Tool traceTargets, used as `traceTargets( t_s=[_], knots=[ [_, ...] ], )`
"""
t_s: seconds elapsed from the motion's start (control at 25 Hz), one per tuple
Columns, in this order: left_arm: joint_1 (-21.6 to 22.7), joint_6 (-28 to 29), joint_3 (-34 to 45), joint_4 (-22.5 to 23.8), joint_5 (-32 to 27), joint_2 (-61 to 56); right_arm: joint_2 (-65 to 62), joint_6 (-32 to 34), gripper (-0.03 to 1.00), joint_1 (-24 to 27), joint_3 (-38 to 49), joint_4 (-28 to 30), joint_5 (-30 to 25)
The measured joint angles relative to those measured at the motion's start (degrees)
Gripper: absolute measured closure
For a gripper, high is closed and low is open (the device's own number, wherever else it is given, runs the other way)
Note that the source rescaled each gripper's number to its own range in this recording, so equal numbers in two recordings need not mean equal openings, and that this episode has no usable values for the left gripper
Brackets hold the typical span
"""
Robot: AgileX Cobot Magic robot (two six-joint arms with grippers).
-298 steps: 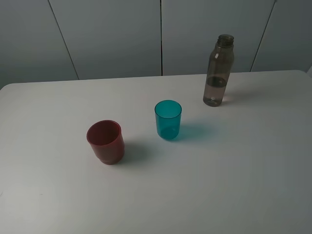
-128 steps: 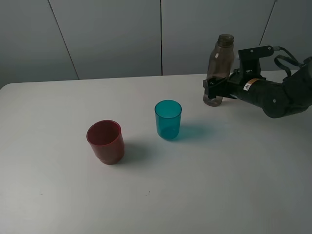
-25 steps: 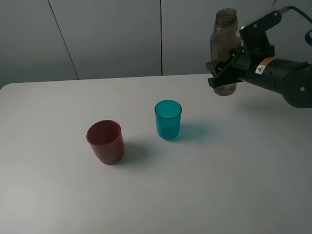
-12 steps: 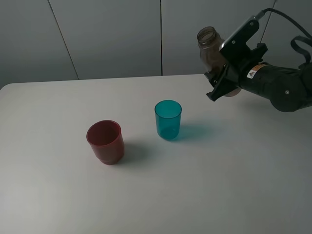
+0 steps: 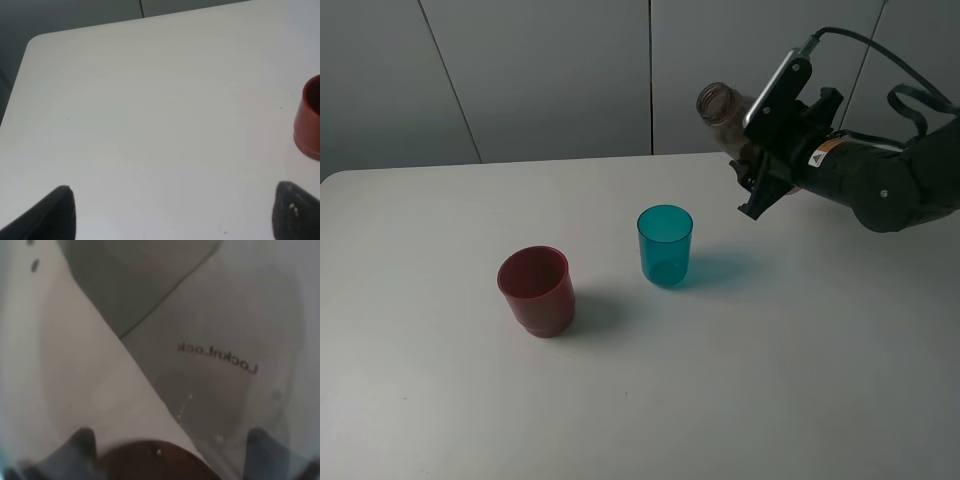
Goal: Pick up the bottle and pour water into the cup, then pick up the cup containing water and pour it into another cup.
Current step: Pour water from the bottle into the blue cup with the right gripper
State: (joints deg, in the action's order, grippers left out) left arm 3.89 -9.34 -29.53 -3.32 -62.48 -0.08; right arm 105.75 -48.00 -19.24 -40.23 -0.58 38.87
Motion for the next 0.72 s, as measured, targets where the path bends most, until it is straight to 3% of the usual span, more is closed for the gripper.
traceTargets(
  t_s=[0.28,0.72],
  knots=[
    [0.0,0.0,0.0,0.0,0.0,0.0,0.0,-10.35,0.97,-2.08,0.0,-1.84,0.0],
    [0.0,0.0,0.0,0.0,0.0,0.0,0.0,-19.94,0.97,-2.37,-1.14,-5.13,-0.59]
  ],
)
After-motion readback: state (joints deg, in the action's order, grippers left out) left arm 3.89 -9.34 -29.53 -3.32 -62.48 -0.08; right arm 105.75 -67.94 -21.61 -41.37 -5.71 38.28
